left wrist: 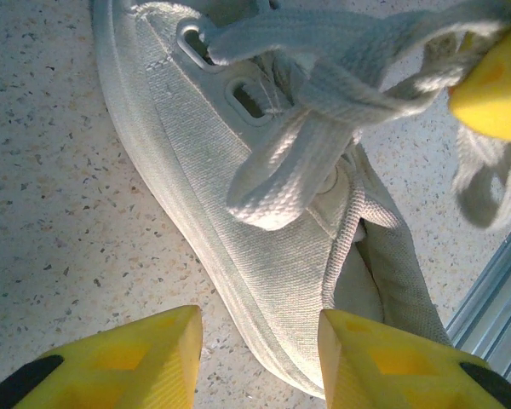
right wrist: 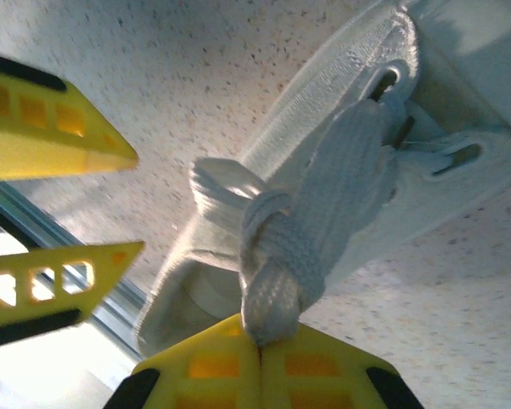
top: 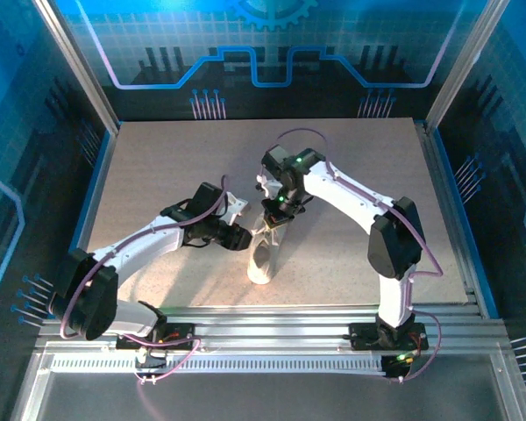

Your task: Tie the shoes

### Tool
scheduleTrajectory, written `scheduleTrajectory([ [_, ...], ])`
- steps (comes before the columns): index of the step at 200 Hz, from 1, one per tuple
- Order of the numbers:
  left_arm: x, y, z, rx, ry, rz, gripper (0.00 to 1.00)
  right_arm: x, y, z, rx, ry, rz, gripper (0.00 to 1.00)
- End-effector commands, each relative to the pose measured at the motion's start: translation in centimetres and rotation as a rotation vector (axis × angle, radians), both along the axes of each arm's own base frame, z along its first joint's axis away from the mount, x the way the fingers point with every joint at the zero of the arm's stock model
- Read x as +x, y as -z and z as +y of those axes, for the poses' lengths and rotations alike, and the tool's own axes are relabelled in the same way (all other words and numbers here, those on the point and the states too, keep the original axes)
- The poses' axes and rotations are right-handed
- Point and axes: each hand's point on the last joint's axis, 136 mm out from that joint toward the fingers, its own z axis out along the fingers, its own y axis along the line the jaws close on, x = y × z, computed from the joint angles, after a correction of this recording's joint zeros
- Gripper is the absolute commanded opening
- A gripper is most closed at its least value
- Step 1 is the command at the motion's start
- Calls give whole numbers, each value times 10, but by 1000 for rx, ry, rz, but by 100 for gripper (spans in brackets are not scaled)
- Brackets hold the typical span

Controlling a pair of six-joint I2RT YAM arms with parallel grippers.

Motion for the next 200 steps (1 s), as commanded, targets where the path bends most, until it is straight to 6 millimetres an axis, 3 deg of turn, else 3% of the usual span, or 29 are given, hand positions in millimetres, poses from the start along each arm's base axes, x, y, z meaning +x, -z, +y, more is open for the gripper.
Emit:
scheduleTrajectory([
  [1, -5, -2, -2, -20, 14, -4, 41, -12, 5, -17, -58, -197, 17, 1],
  [28, -3, -14, -6, -46, 101, -67, 42, -13, 22, -25, -83, -290, -8, 8],
  [50, 3, -31, -2, -62, 169, -144, 42, -11, 27, -27, -58, -286, -40, 31],
  [75, 12, -47, 7, -46, 251, -269, 46, 0, 24, -36, 10, -168, -98, 44],
  [121, 28, -53, 7, 5, 485, -504, 52, -7, 21, -42, 139, -63, -161, 48],
  [169, 45, -32, -9, -30, 592, -503, 51, -19, 23, -25, 188, -138, -184, 50],
  [200, 50, -21, -14, -47, 622, -503, 52, -16, 14, -26, 184, -104, -232, 50],
])
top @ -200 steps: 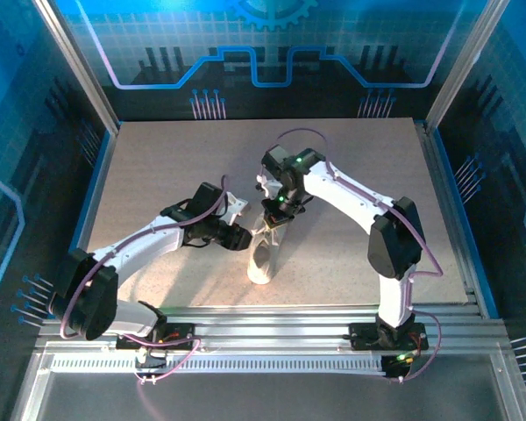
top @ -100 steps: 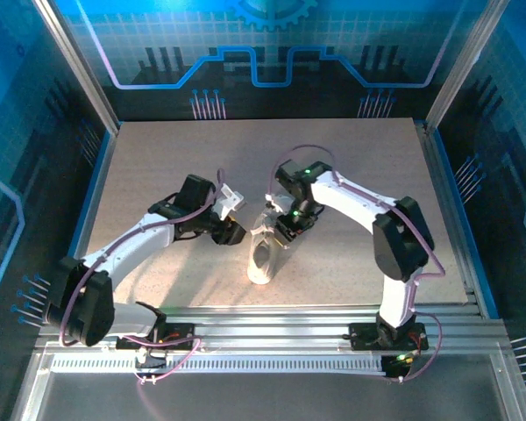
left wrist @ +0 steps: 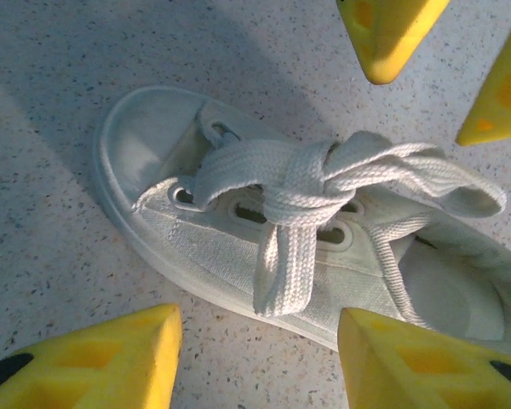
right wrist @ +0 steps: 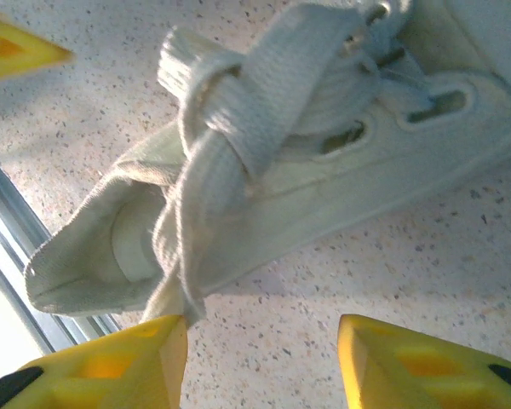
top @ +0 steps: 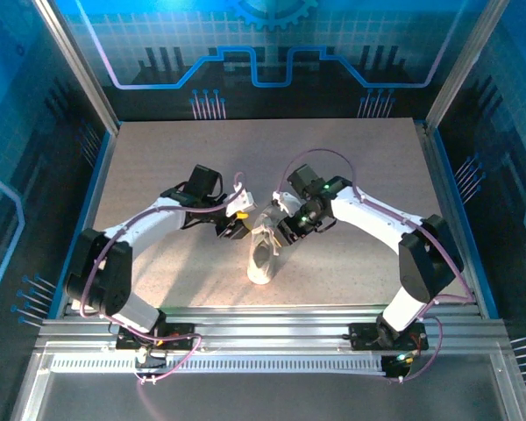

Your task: Tie the shoes

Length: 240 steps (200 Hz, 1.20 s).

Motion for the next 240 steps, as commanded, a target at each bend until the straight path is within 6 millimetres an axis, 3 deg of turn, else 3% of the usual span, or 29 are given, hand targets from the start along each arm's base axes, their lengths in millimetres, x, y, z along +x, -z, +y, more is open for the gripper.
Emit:
scheduleTrajectory([
  [1, 7, -8, -10, -52, 88, -62, 52, 2, -13, 4, 39, 23, -49, 50],
  [40, 9, 2, -15, -64, 119, -48, 53, -5, -29, 18, 125, 23, -55, 55],
  [84, 11, 10, -20, -46, 150, -30, 53, -10, -8, 31, 108, 15, 20, 56],
  [138, 2, 25, -21, 7, 194, 0, 52, -12, 16, 23, 28, 37, 71, 53],
  [164, -1, 23, -21, 5, 201, 4, 52, -13, 16, 17, 15, 41, 56, 50],
  [196, -10, 21, -22, 2, 208, 2, 53, -15, 14, 10, -8, 31, 49, 44],
  [240, -10, 33, -29, 72, 222, 7, 49, -14, 16, 1, -48, 29, 43, 19],
])
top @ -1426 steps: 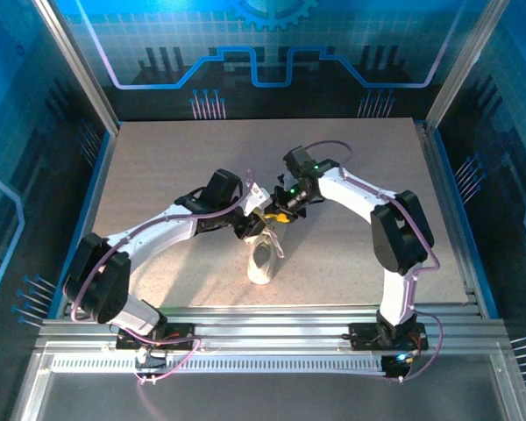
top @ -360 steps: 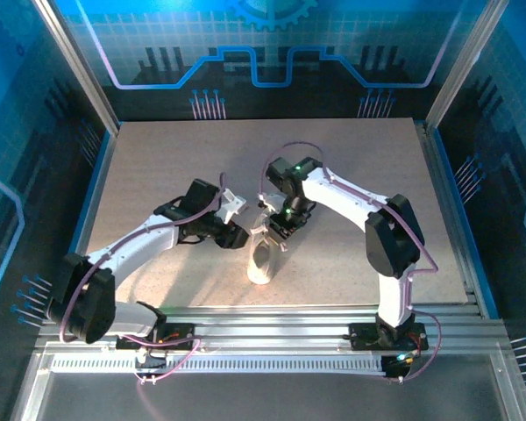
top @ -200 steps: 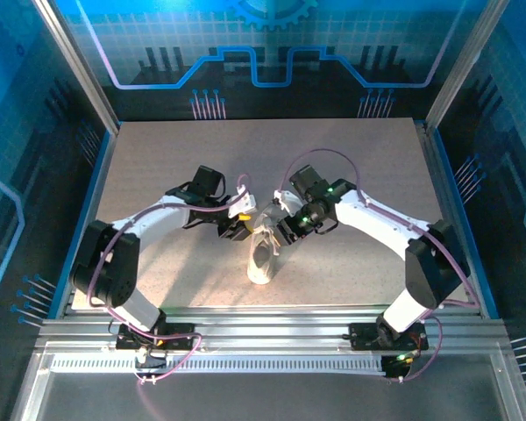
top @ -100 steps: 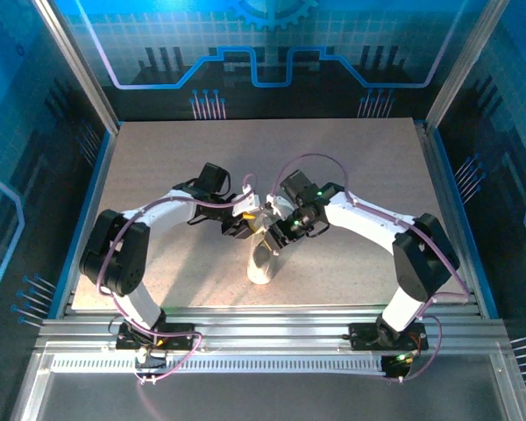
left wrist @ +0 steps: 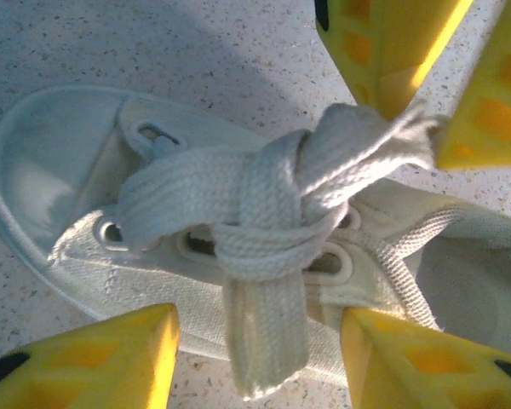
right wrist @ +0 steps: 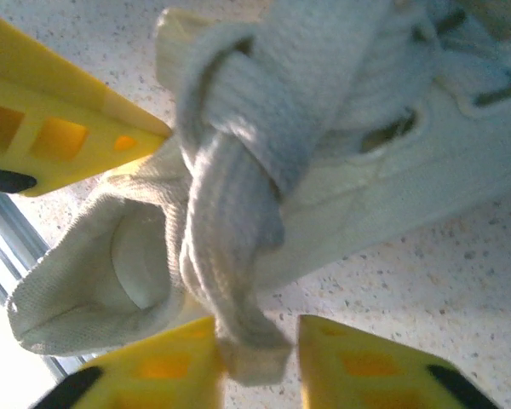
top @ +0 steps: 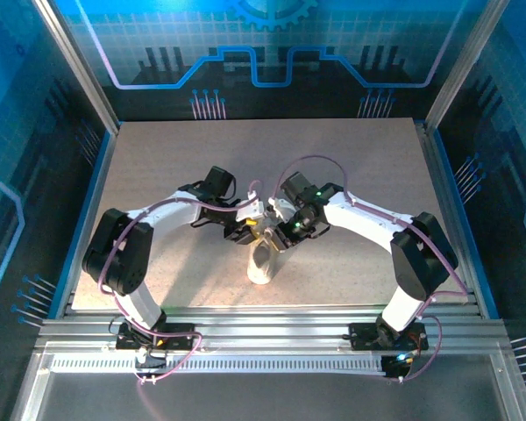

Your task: Tie the shoes

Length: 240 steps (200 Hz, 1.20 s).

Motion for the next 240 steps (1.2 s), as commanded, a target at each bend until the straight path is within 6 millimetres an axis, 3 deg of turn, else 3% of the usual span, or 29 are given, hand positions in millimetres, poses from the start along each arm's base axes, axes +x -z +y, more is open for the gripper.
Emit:
scheduleTrajectory([
  [1, -4, 1, -5, 26, 42, -7, 48, -4, -4, -8, -28, -13, -10, 18],
  [12, -3, 0, -6, 27, 34, -4, 40, -3, -5, -10, -36, -11, -16, 13],
  [42, -6, -3, -3, 29, 15, 12, 0, 3, -5, -21, -79, 14, -21, 0],
  [132, -33, 10, 24, 134, -1, 47, 0, 5, 18, -48, -208, -2, 84, 0],
  [189, -33, 20, 31, 181, -39, 86, 0, -7, 37, -61, -265, 21, 201, 0],
  [240, -34, 26, 36, 194, -77, 120, 0, -7, 38, -65, -273, 17, 220, 0],
])
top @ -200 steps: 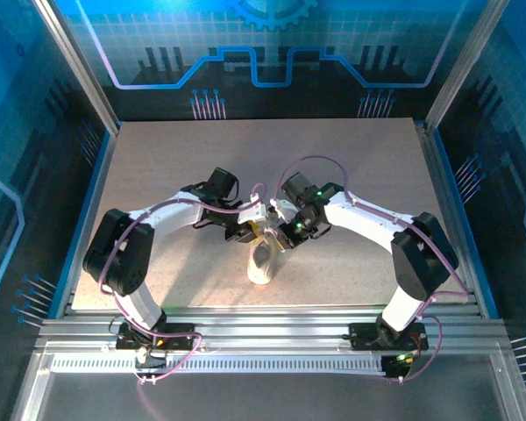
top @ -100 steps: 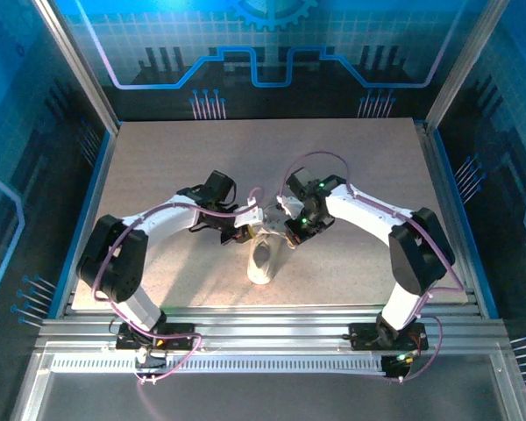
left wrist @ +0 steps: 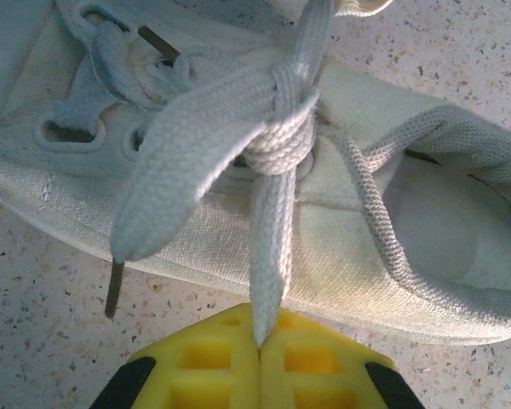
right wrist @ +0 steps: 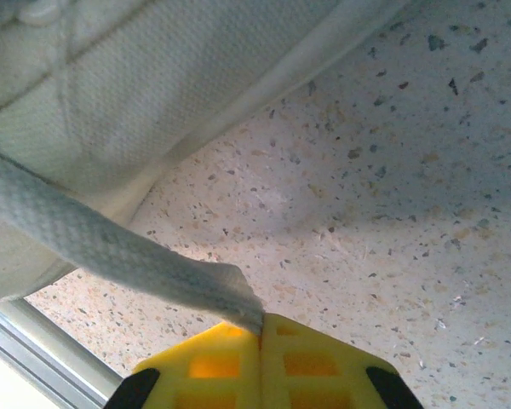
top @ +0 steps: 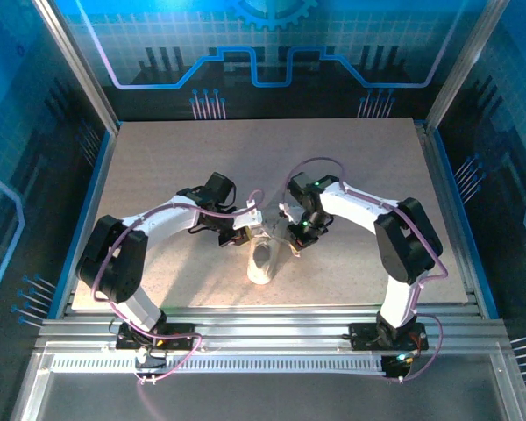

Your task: Tie the shoes

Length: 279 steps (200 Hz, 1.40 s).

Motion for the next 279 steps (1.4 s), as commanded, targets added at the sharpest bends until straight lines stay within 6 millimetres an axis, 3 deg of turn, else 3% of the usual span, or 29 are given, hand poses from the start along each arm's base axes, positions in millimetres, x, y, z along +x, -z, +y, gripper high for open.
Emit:
scheduleTrajectory([
  [1, -13, 13, 13, 47, -38, 81, 0, -8, 0, -15, -54, -2, 59, 0],
  [194, -21, 24, 32, 69, -109, 144, 0, -10, 15, -31, -103, -3, 106, 0],
  [215, -17, 22, 31, 61, -120, 130, 0, -5, 10, -27, -85, -13, 72, 0],
  [223, -16, 18, 28, 35, -111, 123, 0, 0, 5, -25, -68, -15, 41, 12],
  [231, -14, 14, 26, 17, -114, 103, 23, 4, -3, -19, -31, -22, 5, 22],
  [246, -10, 3, 21, -38, -106, 34, 41, 13, -19, -11, 30, -32, -76, 43],
  [264, -5, -9, 20, -76, -115, -29, 55, 22, -38, -5, 89, -46, -160, 52],
  [279, -4, -21, 22, -97, -120, -51, 57, 26, -54, -2, 130, -61, -229, 54],
])
